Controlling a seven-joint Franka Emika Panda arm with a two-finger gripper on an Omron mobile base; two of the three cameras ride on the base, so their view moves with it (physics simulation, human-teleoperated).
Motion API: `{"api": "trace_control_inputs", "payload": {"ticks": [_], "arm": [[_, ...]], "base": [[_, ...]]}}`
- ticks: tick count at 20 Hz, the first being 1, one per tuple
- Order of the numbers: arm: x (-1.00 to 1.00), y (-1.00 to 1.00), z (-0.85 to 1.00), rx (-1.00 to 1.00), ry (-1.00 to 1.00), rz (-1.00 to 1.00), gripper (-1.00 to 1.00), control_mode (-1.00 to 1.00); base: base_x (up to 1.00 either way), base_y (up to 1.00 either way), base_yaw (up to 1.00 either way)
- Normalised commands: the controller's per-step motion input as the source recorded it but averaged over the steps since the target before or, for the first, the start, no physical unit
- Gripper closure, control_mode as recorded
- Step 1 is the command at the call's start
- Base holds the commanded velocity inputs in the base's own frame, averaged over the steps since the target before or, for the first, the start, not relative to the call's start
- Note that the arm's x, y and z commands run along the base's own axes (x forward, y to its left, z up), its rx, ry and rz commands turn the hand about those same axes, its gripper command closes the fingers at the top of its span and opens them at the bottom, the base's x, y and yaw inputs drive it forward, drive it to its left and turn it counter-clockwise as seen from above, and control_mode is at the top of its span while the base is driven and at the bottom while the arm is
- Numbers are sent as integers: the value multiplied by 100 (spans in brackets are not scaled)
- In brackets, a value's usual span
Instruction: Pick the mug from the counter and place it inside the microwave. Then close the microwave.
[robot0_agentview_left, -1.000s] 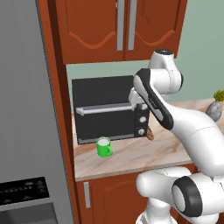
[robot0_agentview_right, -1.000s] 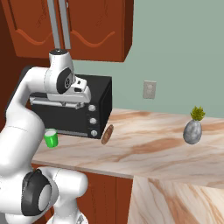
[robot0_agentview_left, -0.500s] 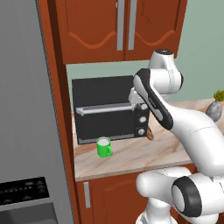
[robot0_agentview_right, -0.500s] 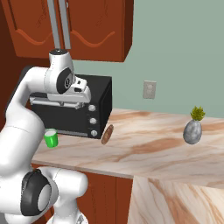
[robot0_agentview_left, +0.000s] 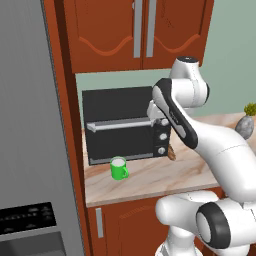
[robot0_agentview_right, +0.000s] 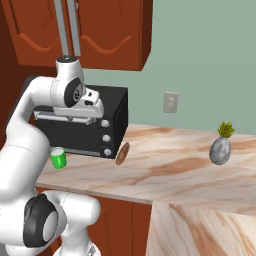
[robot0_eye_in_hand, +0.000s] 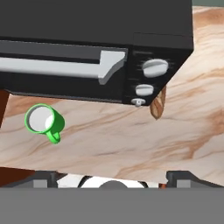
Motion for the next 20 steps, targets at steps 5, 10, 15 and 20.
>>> {"api": "trace_control_inputs", "payload": {"ticks": [5, 10, 15, 20], "arm": [[-55, 0, -7, 9, 0, 0, -100, -100], [-31, 16, -2, 5, 0, 0, -100, -100], [-13, 49, -15, 0, 4, 12, -100, -100], [7, 31, -15, 0, 13, 16, -100, -100]], "base": [[0, 0, 0], [0, 0, 0], [0, 0, 0], [0, 0, 0]]}}
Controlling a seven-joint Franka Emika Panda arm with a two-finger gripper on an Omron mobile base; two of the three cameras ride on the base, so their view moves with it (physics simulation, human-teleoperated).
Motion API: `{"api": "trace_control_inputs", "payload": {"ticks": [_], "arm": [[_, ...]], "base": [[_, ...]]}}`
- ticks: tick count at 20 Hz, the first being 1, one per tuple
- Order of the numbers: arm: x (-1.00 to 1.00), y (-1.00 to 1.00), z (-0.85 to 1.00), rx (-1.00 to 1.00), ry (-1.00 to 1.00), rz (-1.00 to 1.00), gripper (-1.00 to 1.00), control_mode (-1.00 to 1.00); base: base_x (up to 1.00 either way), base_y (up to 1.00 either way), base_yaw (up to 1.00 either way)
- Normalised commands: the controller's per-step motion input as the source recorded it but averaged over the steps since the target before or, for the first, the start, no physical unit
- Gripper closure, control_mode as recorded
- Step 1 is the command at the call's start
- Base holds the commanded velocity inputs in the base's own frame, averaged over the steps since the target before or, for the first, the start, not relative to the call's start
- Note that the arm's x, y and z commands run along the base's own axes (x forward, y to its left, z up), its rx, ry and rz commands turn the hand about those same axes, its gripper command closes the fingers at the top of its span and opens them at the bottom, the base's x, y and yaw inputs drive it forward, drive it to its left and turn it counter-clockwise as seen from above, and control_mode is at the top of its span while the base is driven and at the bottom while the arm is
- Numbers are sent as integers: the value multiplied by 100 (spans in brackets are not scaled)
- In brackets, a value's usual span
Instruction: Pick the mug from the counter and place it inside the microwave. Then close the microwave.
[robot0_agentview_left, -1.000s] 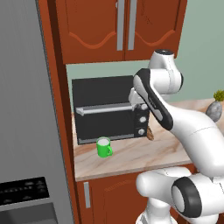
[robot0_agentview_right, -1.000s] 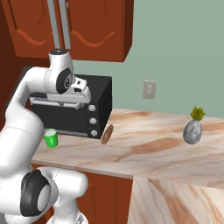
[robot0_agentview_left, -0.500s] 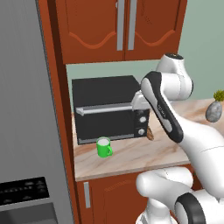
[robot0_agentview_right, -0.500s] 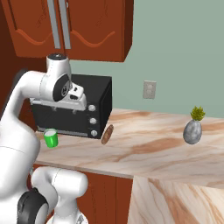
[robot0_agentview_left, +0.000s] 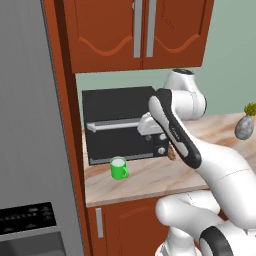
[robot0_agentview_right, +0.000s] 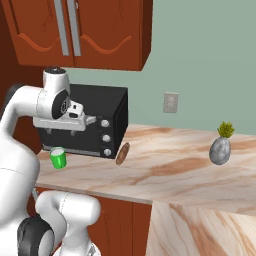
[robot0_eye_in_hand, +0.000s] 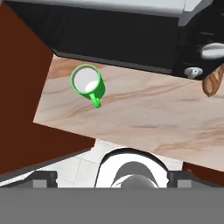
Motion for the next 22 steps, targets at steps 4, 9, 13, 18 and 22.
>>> {"api": "trace_control_inputs", "payload": {"ticks": [4, 9, 13, 18, 22], "arm": [[28, 16, -22, 0, 15, 22, -100, -100], [5, 25, -11, 0, 2, 24, -100, -100], [-1, 31, -14, -2, -8, 10, -100, -100], [0, 2, -38, 0, -6, 0, -100, -100], [0, 0, -37, 0, -7, 0, -100, -100]], "base": [[0, 0, 0], [0, 0, 0], [0, 0, 0], [0, 0, 0], [0, 0, 0]]}}
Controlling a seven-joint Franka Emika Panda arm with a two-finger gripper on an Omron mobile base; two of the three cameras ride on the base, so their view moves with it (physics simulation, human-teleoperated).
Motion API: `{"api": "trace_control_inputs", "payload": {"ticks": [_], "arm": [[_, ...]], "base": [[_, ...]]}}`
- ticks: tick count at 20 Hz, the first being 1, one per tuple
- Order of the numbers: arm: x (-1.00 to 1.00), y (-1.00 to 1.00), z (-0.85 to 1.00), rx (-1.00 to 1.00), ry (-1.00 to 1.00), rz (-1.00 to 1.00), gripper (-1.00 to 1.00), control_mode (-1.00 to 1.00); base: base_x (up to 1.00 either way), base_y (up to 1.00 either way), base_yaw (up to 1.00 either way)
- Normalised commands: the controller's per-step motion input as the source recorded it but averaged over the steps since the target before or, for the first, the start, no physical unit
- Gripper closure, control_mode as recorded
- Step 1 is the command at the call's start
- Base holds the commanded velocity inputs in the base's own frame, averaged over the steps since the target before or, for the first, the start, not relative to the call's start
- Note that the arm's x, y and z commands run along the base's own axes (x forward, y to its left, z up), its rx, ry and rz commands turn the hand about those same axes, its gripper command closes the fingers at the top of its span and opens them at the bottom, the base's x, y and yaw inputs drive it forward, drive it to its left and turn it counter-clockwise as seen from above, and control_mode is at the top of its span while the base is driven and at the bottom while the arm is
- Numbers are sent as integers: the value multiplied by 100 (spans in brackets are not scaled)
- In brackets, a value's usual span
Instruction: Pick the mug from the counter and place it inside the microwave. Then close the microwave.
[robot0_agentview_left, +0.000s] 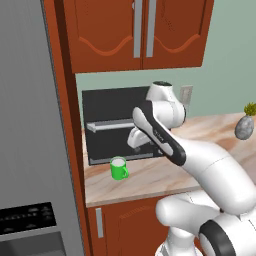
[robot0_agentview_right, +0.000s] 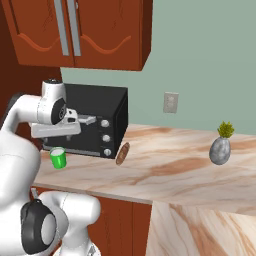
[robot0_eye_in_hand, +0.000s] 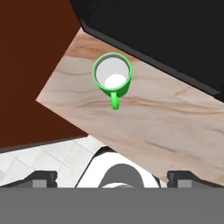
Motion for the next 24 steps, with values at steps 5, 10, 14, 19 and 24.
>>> {"api": "trace_control_inputs", "payload": {"ticks": [5, 10, 14, 19, 24], "arm": [[0, 0, -12, 0, -10, 0, -100, -100], [0, 4, 0, -4, -10, -1, -100, -100], [-8, 12, 0, -3, -5, -5, -100, -100], [-11, 21, -3, 0, 0, -2, -100, -100], [0, 28, -20, 0, -1, 0, -100, -100]], "base": [[0, 0, 0], [0, 0, 0], [0, 0, 0], [0, 0, 0], [0, 0, 0]]}}
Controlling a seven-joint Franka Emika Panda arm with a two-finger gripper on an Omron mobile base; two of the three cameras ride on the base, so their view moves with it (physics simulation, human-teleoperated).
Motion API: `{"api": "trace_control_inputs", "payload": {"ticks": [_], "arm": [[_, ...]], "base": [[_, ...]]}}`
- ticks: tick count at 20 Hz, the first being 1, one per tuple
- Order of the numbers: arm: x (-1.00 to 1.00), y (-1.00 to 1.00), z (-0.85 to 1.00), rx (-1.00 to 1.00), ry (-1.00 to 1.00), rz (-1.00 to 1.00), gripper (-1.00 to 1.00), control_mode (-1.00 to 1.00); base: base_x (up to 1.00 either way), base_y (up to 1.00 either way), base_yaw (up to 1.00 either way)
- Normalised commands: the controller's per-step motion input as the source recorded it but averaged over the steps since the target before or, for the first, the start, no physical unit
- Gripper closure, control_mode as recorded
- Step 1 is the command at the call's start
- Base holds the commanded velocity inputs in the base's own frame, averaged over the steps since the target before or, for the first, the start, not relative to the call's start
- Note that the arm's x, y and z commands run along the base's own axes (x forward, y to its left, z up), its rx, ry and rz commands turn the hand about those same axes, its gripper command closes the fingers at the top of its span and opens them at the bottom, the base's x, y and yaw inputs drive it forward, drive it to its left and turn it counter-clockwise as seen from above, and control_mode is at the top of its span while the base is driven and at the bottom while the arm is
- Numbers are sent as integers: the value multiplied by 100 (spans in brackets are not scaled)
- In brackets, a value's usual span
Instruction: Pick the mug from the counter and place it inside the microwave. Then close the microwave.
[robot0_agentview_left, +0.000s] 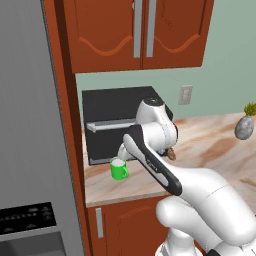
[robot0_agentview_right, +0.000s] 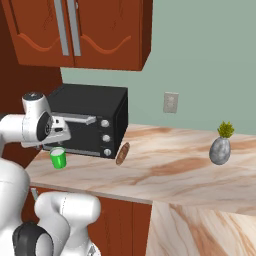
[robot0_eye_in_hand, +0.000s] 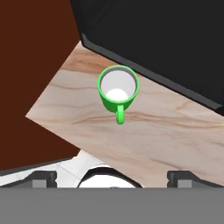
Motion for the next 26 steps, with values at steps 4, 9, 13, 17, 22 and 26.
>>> {"api": "trace_control_inputs", "payload": {"ticks": [4, 9, 13, 17, 22, 26], "arm": [[0, 21, -26, 0, 0, 0, -100, -100], [0, 2, -15, 0, 0, 0, -100, -100], [0, -9, -7, 0, 0, 0, -100, -100], [0, -5, -7, 0, 0, 0, -100, -100], [15, 0, -16, 0, 0, 0, -100, -100], [17, 0, -16, 0, 0, 0, -100, -100]], "base": [[0, 0, 0], [0, 0, 0], [0, 0, 0], [0, 0, 0], [0, 0, 0], [0, 0, 0]]}}
